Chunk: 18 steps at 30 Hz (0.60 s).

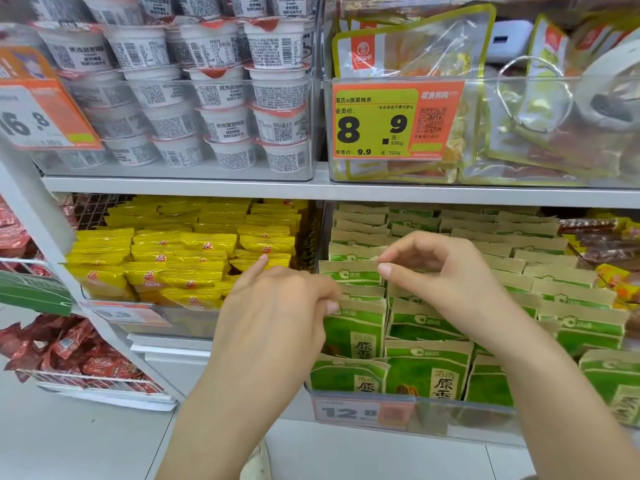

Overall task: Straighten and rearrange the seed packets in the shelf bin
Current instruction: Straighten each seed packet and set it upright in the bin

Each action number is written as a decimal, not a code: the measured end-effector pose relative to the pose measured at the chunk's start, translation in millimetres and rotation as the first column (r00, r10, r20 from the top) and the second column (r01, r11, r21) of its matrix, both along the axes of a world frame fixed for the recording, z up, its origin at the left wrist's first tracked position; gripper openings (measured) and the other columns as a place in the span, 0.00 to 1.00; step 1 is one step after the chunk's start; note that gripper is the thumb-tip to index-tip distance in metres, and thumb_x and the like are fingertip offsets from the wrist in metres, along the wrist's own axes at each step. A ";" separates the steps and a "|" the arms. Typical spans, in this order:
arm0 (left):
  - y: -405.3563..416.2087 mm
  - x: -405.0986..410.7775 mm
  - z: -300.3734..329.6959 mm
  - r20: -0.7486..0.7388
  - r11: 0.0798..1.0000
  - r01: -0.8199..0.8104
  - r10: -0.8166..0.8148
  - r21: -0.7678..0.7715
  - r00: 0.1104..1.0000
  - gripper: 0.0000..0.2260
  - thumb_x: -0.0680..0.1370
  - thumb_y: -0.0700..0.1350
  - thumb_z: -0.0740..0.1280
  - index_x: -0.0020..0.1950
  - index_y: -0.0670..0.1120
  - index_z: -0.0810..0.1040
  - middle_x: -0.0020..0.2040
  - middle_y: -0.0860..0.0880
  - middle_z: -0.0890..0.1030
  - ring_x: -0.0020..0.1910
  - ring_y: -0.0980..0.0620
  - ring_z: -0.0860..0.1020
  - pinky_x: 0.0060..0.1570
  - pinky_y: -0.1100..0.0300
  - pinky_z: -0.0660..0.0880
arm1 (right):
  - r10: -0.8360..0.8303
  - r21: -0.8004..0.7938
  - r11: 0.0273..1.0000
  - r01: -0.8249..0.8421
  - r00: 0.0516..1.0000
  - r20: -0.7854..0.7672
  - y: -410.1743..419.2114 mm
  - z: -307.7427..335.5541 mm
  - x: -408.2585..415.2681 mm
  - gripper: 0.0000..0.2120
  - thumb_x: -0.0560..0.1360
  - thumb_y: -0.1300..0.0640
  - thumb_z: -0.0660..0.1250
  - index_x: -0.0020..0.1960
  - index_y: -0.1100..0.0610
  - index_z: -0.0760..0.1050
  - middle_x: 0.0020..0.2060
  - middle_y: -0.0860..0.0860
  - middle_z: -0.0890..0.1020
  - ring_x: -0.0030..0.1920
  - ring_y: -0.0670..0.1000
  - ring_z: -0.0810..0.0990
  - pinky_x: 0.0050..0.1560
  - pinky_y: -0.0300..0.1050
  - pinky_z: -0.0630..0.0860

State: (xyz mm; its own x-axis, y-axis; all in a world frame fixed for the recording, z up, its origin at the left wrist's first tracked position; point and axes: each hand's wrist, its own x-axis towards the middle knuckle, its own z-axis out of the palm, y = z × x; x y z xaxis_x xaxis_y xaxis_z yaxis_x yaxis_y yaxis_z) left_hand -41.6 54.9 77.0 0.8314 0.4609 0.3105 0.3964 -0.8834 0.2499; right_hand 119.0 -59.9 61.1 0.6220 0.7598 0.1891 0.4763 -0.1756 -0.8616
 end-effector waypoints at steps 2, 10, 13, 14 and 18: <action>3.3 -1.5 -0.7 0.160 1.000 0.012 -0.009 -0.019 0.987 0.06 0.77 0.45 0.67 0.45 0.56 0.83 0.41 0.57 0.84 0.44 0.51 0.82 0.58 0.56 0.72 | -0.004 0.019 1.000 0.004 1.000 0.006 -0.2 1.9 -1.1 0.04 0.72 0.48 0.70 0.44 0.48 0.82 0.42 0.43 0.84 0.46 0.42 0.81 0.55 0.51 0.79; 9.5 2.2 -3.4 0.533 0.984 0.088 0.008 -0.155 0.846 0.06 0.77 0.43 0.65 0.47 0.52 0.81 0.42 0.57 0.80 0.43 0.57 0.76 0.39 0.58 0.72 | 0.238 0.027 0.971 -0.236 0.965 -0.109 -2.2 8.7 -12.9 0.16 0.63 0.41 0.71 0.48 0.47 0.82 0.44 0.41 0.85 0.47 0.42 0.83 0.52 0.40 0.78; 6.2 3.0 -2.3 0.629 0.981 0.123 -0.002 -0.149 0.777 0.07 0.77 0.41 0.67 0.48 0.50 0.83 0.44 0.59 0.80 0.47 0.61 0.78 0.41 0.64 0.74 | 0.223 -0.046 0.973 -0.228 0.971 -0.081 2.6 3.1 -15.6 0.13 0.67 0.49 0.75 0.51 0.46 0.82 0.47 0.41 0.85 0.49 0.42 0.83 0.56 0.49 0.78; 5.6 3.3 -1.9 0.658 0.977 0.141 -0.002 -0.158 0.753 0.08 0.78 0.41 0.67 0.49 0.51 0.83 0.46 0.60 0.80 0.48 0.62 0.78 0.42 0.67 0.75 | 0.212 -0.060 0.975 -0.215 0.976 -0.056 3.5 1.6 -15.7 0.12 0.68 0.51 0.76 0.51 0.45 0.82 0.47 0.39 0.85 0.49 0.41 0.82 0.56 0.50 0.78; 8.7 7.3 -4.8 0.727 0.897 0.246 0.112 -0.367 0.678 0.11 0.79 0.44 0.66 0.56 0.59 0.78 0.51 0.59 0.82 0.52 0.59 0.80 0.44 0.70 0.75 | 0.111 0.019 0.993 -0.112 0.992 0.055 4.2 2.1 -15.6 0.11 0.70 0.52 0.73 0.50 0.40 0.79 0.47 0.33 0.83 0.50 0.37 0.81 0.55 0.46 0.78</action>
